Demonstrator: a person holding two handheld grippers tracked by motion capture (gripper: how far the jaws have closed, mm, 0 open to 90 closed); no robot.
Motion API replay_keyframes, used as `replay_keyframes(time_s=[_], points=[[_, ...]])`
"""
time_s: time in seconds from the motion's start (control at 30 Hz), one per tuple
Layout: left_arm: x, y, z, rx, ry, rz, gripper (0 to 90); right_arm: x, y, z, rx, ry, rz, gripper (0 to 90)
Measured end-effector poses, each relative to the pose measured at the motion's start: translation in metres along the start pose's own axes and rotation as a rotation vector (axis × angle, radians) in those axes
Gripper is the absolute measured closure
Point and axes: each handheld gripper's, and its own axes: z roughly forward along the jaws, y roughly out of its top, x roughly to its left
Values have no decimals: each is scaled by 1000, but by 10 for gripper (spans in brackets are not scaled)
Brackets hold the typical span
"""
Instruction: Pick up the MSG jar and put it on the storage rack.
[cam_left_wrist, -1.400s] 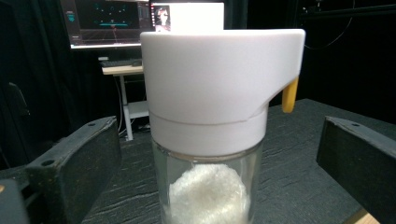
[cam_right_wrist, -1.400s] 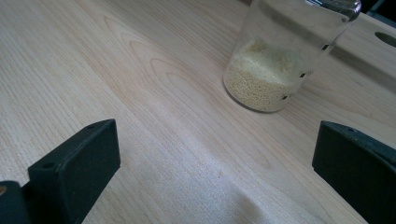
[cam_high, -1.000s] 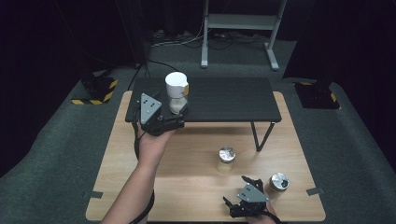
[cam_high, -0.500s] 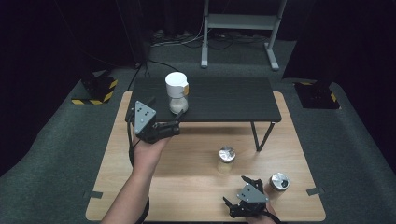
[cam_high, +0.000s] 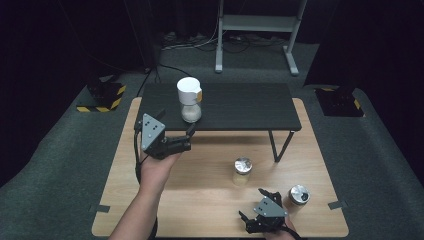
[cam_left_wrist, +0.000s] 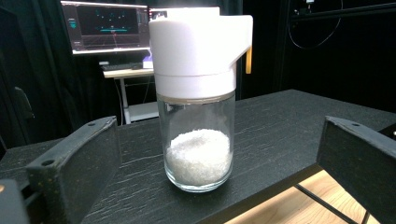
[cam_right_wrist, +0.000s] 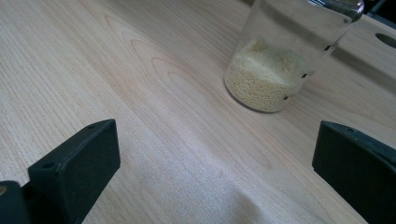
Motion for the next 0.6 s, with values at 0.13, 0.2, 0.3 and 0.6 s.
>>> replay_keyframes(time_s=[0.13, 0.2, 0.3, 0.6], points=[[-1, -2, -2, 7, -1, 1, 3, 0, 0, 0, 0, 0, 0, 0], [-2, -3, -3, 10, -1, 0, 3, 0, 0, 0, 0, 1, 0, 0], [-2, -4, -4, 14, -1, 2, 3, 0, 0, 0, 0, 0, 0, 0], [-5, -13, -10, 37, -5, -4, 3, 0, 0, 0, 0, -1, -1, 0]])
